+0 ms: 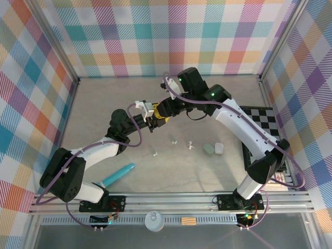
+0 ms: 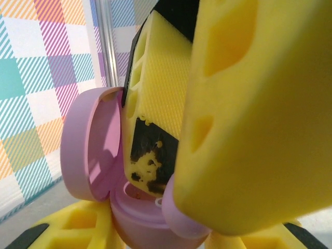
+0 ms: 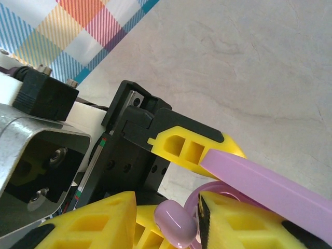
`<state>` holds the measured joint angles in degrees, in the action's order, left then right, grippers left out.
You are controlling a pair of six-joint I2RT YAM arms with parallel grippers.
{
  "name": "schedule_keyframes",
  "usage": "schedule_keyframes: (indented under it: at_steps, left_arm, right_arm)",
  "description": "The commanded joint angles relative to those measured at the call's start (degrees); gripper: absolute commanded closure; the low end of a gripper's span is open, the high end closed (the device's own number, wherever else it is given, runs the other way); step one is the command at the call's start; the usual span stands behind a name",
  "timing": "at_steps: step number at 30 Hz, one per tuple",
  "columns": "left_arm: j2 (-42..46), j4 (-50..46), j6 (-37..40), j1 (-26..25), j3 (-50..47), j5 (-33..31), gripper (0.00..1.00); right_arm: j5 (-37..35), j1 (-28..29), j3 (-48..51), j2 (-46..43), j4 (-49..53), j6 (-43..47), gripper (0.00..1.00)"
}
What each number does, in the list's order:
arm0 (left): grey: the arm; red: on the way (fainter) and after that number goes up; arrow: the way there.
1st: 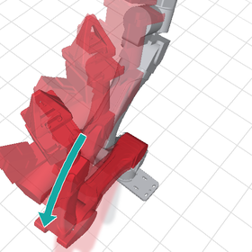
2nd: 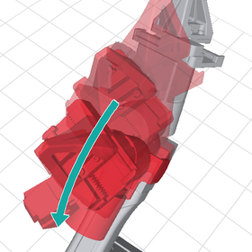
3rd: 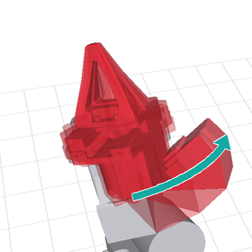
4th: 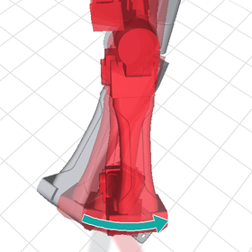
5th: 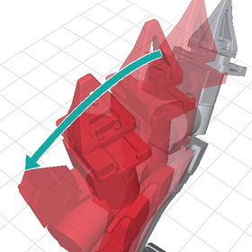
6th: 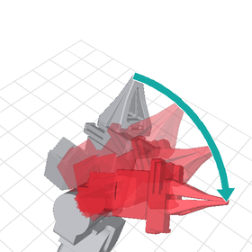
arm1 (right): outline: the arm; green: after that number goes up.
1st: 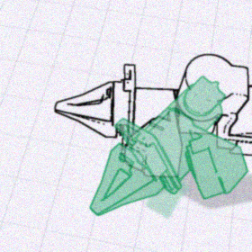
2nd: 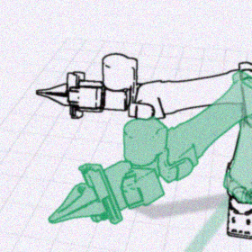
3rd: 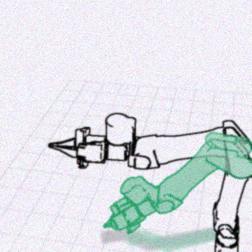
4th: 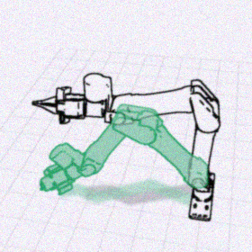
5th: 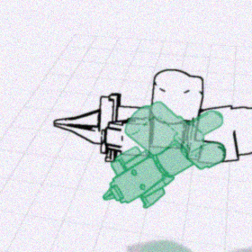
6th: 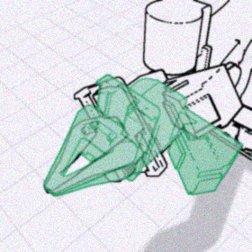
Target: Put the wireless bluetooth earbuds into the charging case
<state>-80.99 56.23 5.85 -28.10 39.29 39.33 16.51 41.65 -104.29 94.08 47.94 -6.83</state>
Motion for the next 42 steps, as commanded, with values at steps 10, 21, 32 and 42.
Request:
schedule_keyframes:
  at_steps: [10, 21, 32, 42]
  left_arm:
    - [2.1, 1.6, 0.8, -0.5, 0.8, 1.0, 0.73]
    - [1.7, 2.0, 0.7, -0.5, 0.8, 1.0, 0.73]
    - [1.8, 2.2, 0.4, -0.5, 0.7, 1.2, 0.73]
    - [2.1, 2.4, 0.3, -0.5, 0.5, 1.4, 0.73]
  right_arm:
    - [-6.0, -0.5, -2.0, 0.5, 1.7, -2.4, 0.62]
    - [-6.1, -0.5, -2.3, -0.7, 1.2, -0.3, 0.59]
    - [-11.3, -0.5, -3.4, 1.2, 3.2, -0.6, 0.61]
    - [-11.6, -0.5, -4.3, 2.3, 3.4, -0.6, 0.69]
